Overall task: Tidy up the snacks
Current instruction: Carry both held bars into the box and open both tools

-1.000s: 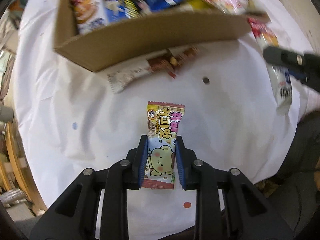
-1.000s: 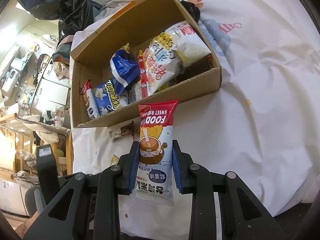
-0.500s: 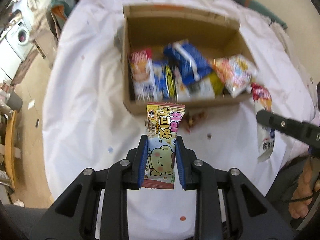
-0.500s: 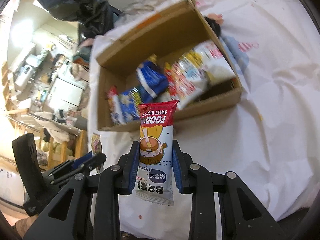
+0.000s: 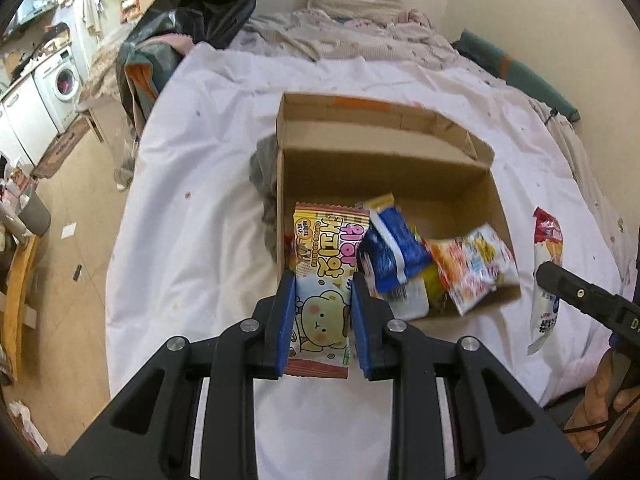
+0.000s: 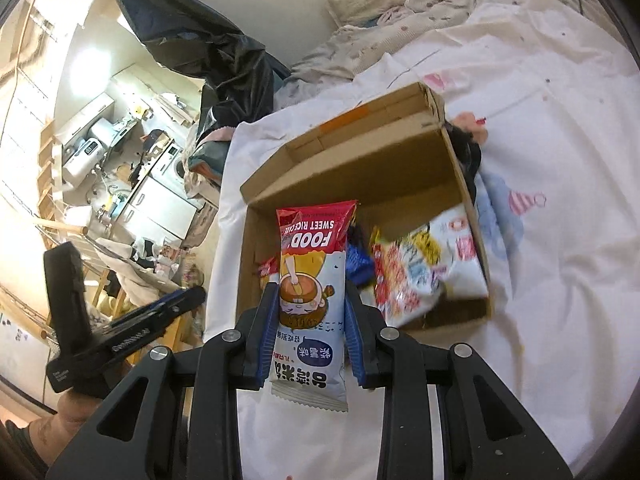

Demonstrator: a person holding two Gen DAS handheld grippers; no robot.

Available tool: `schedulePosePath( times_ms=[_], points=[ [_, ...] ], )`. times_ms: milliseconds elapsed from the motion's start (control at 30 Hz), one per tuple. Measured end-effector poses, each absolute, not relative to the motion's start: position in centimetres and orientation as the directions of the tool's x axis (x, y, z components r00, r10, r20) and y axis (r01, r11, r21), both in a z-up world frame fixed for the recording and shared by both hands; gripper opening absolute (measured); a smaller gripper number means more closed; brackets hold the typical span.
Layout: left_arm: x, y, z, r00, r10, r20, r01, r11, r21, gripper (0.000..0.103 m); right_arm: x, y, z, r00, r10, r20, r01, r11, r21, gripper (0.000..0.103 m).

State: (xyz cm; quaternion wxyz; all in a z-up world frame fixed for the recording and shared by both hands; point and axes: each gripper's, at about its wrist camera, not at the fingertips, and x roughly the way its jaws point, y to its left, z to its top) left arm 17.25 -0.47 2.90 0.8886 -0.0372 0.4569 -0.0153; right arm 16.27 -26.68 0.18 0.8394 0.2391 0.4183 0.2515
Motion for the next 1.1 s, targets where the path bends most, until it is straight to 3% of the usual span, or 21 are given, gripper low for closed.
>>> schedulePosePath(
  times_ms=[1100],
  points=[
    [23.3, -2.1, -2.5, 0.532, -0.13, -0.837, -0.004, 0.988, -0.155, 0.024, 23.6, -22.4, -4.3, 0.439, 0.569, -0.695, -0.173, 0.813, 0.556, 0.033]
  ],
)
